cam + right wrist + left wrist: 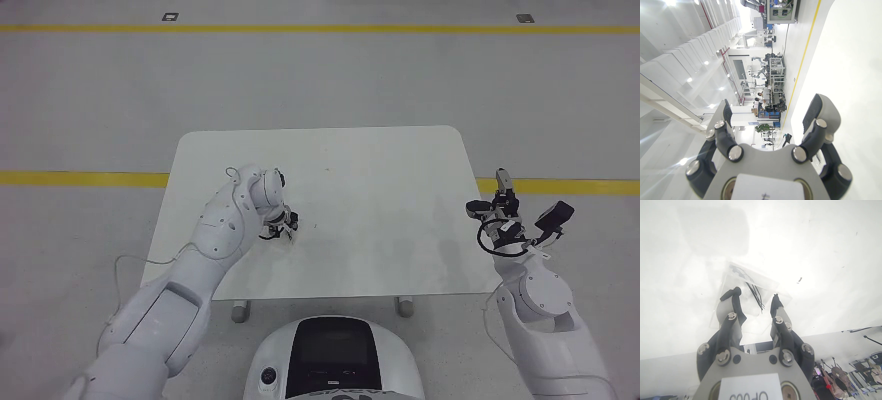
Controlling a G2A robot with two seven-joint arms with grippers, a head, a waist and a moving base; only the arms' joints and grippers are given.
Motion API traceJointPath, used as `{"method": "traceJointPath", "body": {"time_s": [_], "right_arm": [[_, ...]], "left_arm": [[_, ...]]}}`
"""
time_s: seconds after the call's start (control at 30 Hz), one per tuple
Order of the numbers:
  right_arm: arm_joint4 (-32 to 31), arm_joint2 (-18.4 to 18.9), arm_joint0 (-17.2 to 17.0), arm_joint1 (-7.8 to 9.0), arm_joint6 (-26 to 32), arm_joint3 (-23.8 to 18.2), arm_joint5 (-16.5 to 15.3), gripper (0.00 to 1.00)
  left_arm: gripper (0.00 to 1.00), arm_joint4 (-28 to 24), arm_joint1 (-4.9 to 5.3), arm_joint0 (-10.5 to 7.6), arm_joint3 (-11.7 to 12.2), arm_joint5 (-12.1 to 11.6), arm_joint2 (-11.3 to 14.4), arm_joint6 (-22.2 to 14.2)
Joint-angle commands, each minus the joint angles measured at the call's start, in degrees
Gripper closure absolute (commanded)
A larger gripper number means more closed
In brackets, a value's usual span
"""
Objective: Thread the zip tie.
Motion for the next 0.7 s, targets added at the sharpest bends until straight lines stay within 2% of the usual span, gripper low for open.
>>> {"method": "traceJointPath", "body": {"time_s": [0.0,0.13,0.3,0.33,0.67], "right_arm": [[0.0,0.0,0.0,0.0,0.0,0.0,0.0,0.0],[0.0,0.0,0.0,0.0,0.0,0.0,0.0,0.0],[0.0,0.0,0.0,0.0,0.0,0.0,0.0,0.0],[0.0,0.0,0.0,0.0,0.0,0.0,0.0,0.0],[0.0,0.0,0.0,0.0,0.0,0.0,0.0,0.0]], "left_arm": [[0.67,-0.05,-0.4,-0.32,1.09,0.0,-0.06,0.01],[0.69,-0.12,-1.35,-1.21,3.62,0.0,-0.07,0.26],[0.7,0.08,-2.84,-2.99,7.93,0.0,-0.09,0.88],[0.73,0.05,-3.12,-3.26,8.66,0.0,-0.08,1.01],[0.75,0.61,-6.08,-6.12,15.76,0.0,0.37,3.11]]}}
